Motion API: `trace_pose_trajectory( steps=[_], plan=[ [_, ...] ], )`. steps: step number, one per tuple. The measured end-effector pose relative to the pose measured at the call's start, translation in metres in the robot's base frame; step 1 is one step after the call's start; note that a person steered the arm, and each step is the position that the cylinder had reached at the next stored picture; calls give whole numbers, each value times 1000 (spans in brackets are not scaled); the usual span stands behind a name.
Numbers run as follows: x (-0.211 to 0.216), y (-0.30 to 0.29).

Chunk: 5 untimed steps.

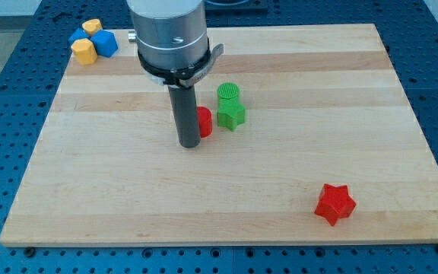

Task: Slide the red circle left to the green star

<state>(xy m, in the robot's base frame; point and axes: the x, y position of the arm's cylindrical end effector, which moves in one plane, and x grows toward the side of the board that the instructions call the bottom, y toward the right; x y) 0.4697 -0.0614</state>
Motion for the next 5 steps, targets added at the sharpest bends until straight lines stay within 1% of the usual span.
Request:
trace_pose_trajectory(
  steps=[3, 4, 5],
  plan=[
    [-21, 0],
    [-8, 0],
    [27, 19]
  ],
)
